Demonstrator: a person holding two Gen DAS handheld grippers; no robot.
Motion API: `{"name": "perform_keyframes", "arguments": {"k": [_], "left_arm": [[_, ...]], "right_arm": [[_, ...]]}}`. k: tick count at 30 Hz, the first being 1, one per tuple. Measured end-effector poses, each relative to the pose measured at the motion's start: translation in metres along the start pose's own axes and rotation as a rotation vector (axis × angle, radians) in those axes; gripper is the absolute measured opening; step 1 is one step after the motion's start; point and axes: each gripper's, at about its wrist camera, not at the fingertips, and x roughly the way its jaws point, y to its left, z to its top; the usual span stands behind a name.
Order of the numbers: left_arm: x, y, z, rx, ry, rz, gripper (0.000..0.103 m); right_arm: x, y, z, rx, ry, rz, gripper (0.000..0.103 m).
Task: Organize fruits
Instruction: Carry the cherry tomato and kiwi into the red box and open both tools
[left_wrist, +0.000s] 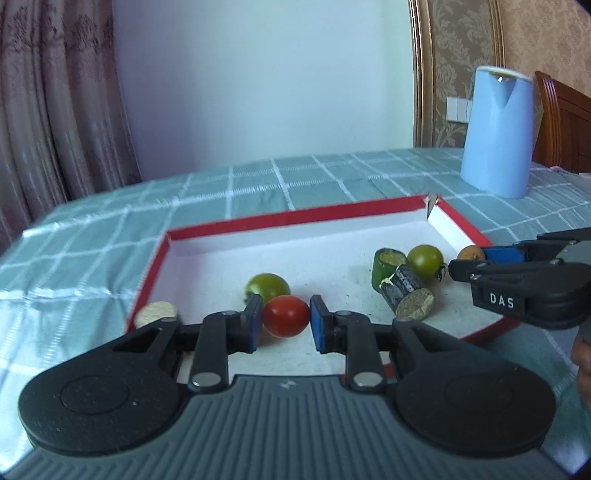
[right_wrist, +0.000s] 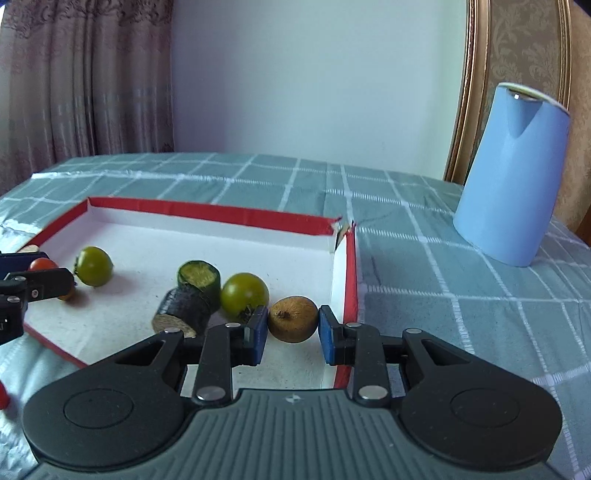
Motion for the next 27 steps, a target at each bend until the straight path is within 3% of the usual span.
{"name": "perform_keyframes", "arguments": {"k": [5, 13, 16, 25, 27], "left_arm": [[0.020, -0.003, -0.001, 0.003, 0.045, 0.005, 0.024], [0.021, -0.003, 0.000, 0.004, 0.031, 0.019, 0.025], [0.021, -0.004, 0.000, 0.006, 0.030, 0.022, 0.030], [0.021, -0.004, -0.001, 0.001, 0.023, 0.009, 0.065], [0.020, -0.004, -0.001, -0.001, 0.019, 0.009, 0.082]], "right_arm": [[0.006, 0.003, 0.000, -0.003, 0.014, 0.002, 0.029], [0.011, 0.004, 0.001, 0.003, 0.029, 0.002, 0.028], [0.012, 0.004, 0.002, 0.003, 0.029, 0.001, 0.028], [0.011, 0.003, 0.002, 0.018, 0.034, 0.012, 0.029], [0.010, 0.002, 0.002, 0.021, 0.035, 0.017, 0.029]]}}
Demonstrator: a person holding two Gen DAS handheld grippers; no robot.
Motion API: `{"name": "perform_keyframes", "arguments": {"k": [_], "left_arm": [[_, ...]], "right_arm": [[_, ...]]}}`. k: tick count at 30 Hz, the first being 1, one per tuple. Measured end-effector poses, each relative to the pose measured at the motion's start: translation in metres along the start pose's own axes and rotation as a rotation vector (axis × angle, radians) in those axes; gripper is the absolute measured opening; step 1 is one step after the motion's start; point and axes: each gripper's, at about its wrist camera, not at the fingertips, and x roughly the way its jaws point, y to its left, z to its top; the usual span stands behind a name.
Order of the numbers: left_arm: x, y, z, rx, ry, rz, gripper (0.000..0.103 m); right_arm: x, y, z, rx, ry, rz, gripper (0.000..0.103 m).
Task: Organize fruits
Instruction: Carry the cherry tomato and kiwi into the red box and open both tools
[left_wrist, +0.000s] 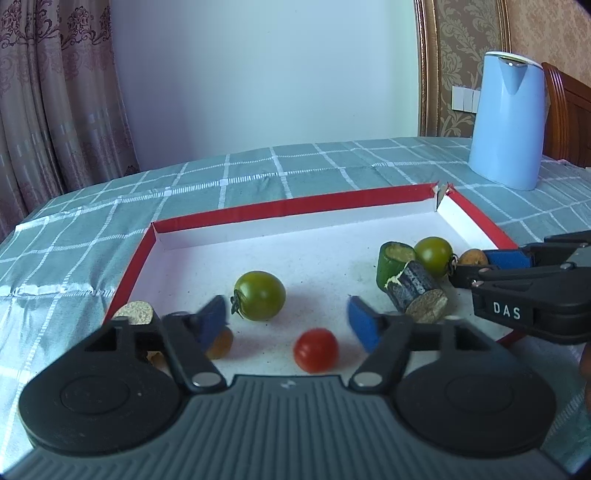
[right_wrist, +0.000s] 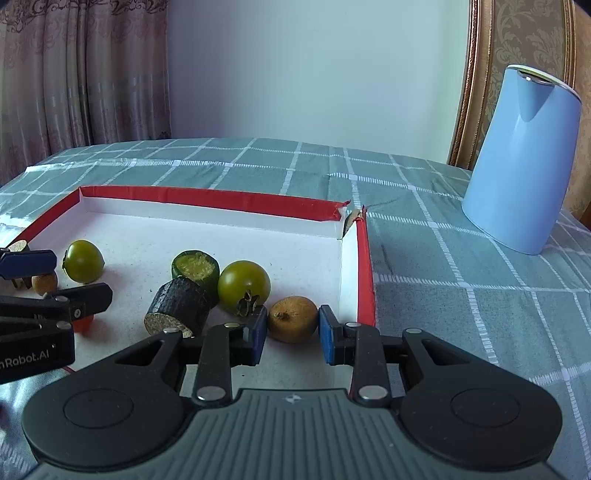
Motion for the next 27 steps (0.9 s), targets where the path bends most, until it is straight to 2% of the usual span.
{"name": "perform_keyframes", "arguments": {"k": [2, 5, 10, 12, 14, 15, 20, 27], "left_arm": [[-0.001, 0.000, 0.000, -0.004, -0.004, -0.003, 0.084], [-0.002, 0.001, -0.001, -0.010, -0.005, -0.006, 0.093], [-0.007, 0.006, -0.002, -0.027, -0.019, -0.028, 0.096], [-0.012, 0.009, -0.003, -0.036, -0.037, -0.033, 0.099], [-0.017, 0.011, -0.004, -0.045, -0.054, -0.039, 0.102], [-0.019, 0.011, -0.004, -0.050, -0.061, -0.038, 0.103], [-0.022, 0.009, -0.006, -0.039, -0.071, -0.030, 0.103], [-0.029, 0.008, -0.009, -0.028, -0.098, -0.008, 0.103]], "right_arm": [[0.000, -0.001, 0.000, 0.000, -0.001, 0.004, 0.029], [-0.003, -0.004, -0.001, 0.010, -0.005, 0.020, 0.029], [-0.009, -0.013, -0.002, 0.064, -0.013, 0.080, 0.033], [-0.012, -0.014, -0.003, 0.077, -0.027, 0.093, 0.045], [-0.018, -0.013, -0.004, 0.080, -0.064, 0.096, 0.069], [-0.022, -0.012, -0.004, 0.077, -0.084, 0.090, 0.072], [-0.027, -0.008, -0.005, 0.047, -0.114, 0.056, 0.074], [-0.029, -0.015, -0.007, 0.099, -0.126, 0.058, 0.075]]}}
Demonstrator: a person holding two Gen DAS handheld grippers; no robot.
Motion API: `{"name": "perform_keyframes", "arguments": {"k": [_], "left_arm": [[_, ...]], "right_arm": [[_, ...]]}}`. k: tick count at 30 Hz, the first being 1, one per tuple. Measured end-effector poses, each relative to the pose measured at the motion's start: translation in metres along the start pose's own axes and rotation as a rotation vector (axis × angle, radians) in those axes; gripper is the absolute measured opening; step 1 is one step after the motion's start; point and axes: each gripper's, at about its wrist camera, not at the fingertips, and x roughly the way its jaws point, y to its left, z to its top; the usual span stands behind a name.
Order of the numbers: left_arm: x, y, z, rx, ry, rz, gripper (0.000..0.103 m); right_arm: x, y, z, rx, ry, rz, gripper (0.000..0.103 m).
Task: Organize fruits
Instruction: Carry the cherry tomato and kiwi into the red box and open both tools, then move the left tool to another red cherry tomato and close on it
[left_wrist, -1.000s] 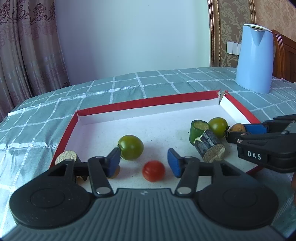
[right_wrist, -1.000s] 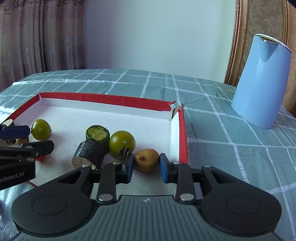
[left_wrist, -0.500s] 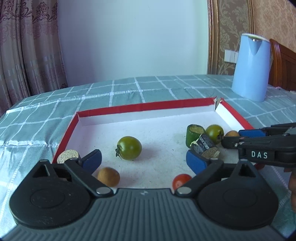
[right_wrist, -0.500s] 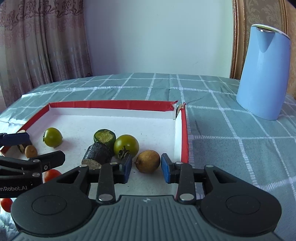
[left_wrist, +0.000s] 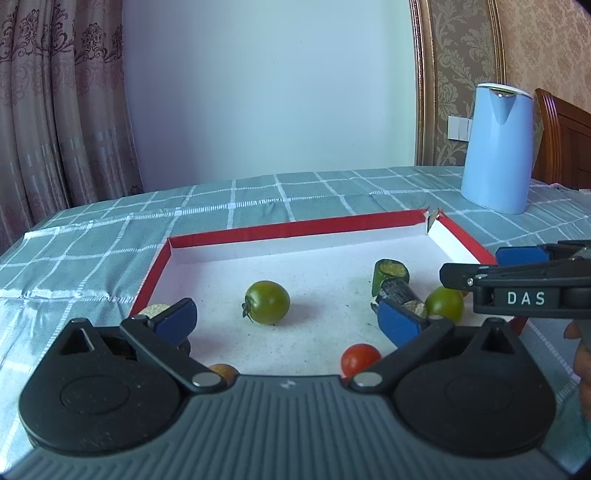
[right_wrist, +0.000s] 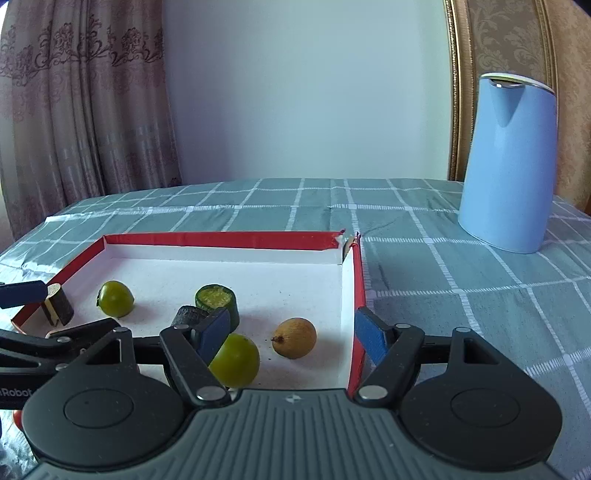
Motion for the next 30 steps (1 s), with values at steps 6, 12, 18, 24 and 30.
{"name": "perform_keyframes", "arguments": {"k": [6, 12, 18, 24, 30], "left_arm": [[-0.010, 0.002, -0.005, -0.010, -0.010, 0.020, 0.103], [-0.016, 0.002, -0.011, -0.009, -0.007, 0.027, 0.103], [-0.033, 0.012, -0.021, -0.035, -0.010, 0.025, 0.103], [-0.046, 0.029, -0.034, -0.092, 0.005, 0.021, 0.103], [-0.057, 0.038, -0.036, -0.130, 0.011, 0.005, 0.103]], "right_arm": [[-0.013, -0.002, -0.004, 0.031, -0.025, 0.013, 0.079], [-0.024, -0.006, -0.008, 0.075, -0.046, 0.024, 0.082], [-0.039, -0.012, -0.014, 0.106, -0.073, 0.050, 0.082], [-0.039, -0.012, -0.015, 0.115, -0.060, 0.064, 0.082], [-0.045, -0.008, -0.018, 0.092, -0.059, 0.086, 0.082]]}}
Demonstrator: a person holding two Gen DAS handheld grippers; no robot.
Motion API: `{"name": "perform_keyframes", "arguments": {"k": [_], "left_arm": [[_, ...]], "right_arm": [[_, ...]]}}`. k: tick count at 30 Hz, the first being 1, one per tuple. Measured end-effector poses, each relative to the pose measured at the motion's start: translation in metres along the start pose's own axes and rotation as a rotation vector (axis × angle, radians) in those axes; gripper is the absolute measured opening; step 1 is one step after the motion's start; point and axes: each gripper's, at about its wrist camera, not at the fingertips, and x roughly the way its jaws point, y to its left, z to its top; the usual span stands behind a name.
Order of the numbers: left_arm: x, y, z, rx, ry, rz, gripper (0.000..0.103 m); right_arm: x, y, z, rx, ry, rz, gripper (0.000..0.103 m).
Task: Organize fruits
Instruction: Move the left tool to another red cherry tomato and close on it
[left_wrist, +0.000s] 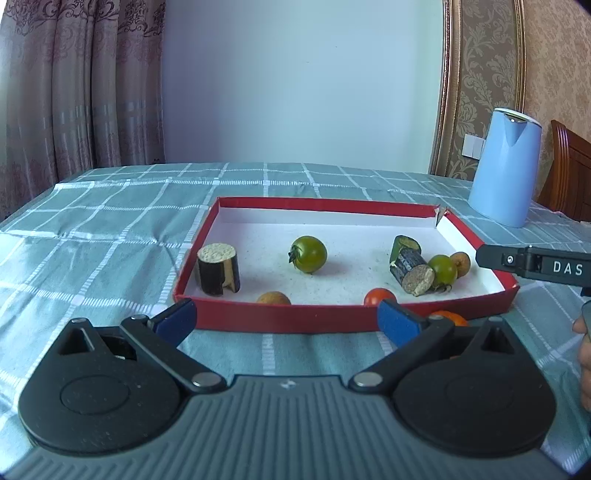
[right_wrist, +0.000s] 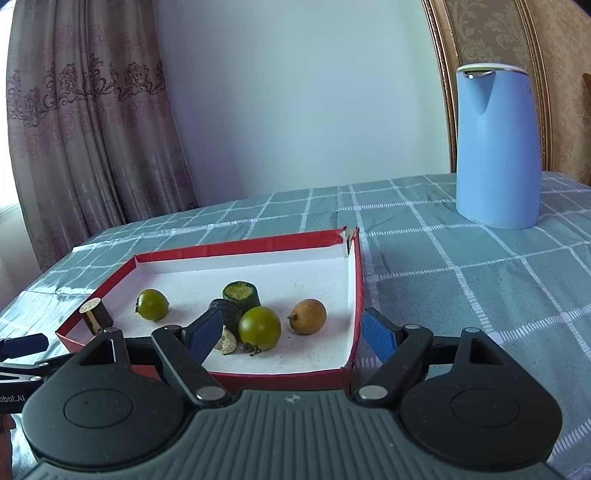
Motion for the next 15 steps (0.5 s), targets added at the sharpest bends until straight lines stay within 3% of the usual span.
{"name": "perform_keyframes", "arguments": {"k": [8, 15], "left_arm": [[-0.020, 0.003, -0.012, 0.006, 0.015, 0.003, 0.103], [-0.018, -0.005, -0.024, 0.105, 0.032, 0.086, 0.103]], "right_arm": [[-0.005, 0.009, -0.008, -0.045, 0.032, 0.025, 0.082], [-0.003, 0.014, -0.011, -0.075, 0.037, 0.007, 0.083]]}}
